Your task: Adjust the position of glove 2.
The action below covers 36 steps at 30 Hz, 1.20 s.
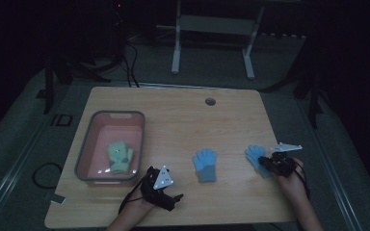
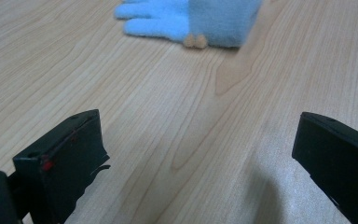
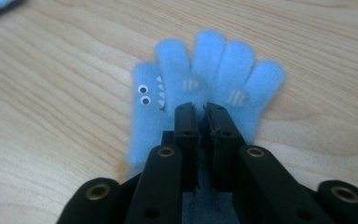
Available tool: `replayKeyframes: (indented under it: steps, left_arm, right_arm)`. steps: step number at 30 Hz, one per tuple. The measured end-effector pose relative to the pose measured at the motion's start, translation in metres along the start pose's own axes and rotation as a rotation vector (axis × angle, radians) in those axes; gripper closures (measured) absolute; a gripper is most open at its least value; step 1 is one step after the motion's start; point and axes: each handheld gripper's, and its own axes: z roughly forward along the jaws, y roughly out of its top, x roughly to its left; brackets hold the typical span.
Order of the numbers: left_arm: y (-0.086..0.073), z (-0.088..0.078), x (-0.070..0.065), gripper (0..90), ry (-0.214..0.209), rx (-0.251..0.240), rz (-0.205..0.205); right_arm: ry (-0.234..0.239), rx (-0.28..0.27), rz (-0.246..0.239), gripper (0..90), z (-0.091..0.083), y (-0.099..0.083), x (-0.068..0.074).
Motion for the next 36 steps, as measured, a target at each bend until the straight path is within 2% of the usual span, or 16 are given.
replayKeyframes:
  steps: [6,7,15,19,21,22,24,26,28,36]
  left_arm:
    - [0.001,-0.001,0.0,2.5,0.003,-0.002,0.0]
    - [0.001,-0.001,0.0,2.5,0.005,-0.002,0.001]
    - [0.001,-0.003,0.0,2.4,0.011,-0.009,0.003]
    - [0.001,-0.003,0.001,2.5,0.009,-0.01,-0.001]
    - [0.001,-0.004,0.001,2.5,0.01,-0.009,0.001]
    - [0.001,-0.004,0.001,2.4,0.009,-0.009,0.0]
    - [0.001,-0.004,0.001,2.5,0.009,-0.01,0.001]
    - [0.002,-0.003,0.001,2.5,0.008,-0.011,0.004]
    - [0.002,-0.003,0.0,2.4,0.007,-0.011,0.006]
    - [0.001,-0.003,0.001,2.4,0.007,-0.007,0.005]
  right_arm:
    - [-0.074,-0.004,0.071,86.7,-0.008,0.009,0.011]
    - [-0.073,-0.025,0.099,86.8,-0.012,0.014,0.017]
    - [-0.124,-0.064,0.147,86.9,-0.024,0.037,0.052]
    - [-0.133,-0.134,0.195,86.9,-0.031,0.038,0.074]
    - [-0.153,-0.157,0.208,86.9,-0.033,0.038,0.085]
    - [-0.14,-0.157,0.221,86.9,-0.032,0.038,0.088]
    - [-0.157,-0.148,0.228,86.9,-0.03,0.037,0.094]
    - [-0.151,-0.122,0.238,86.9,-0.025,0.035,0.098]
    - [-0.168,-0.106,0.223,86.8,-0.02,0.033,0.101]
    - [-0.18,-0.061,0.25,86.6,0.0,0.024,0.098]
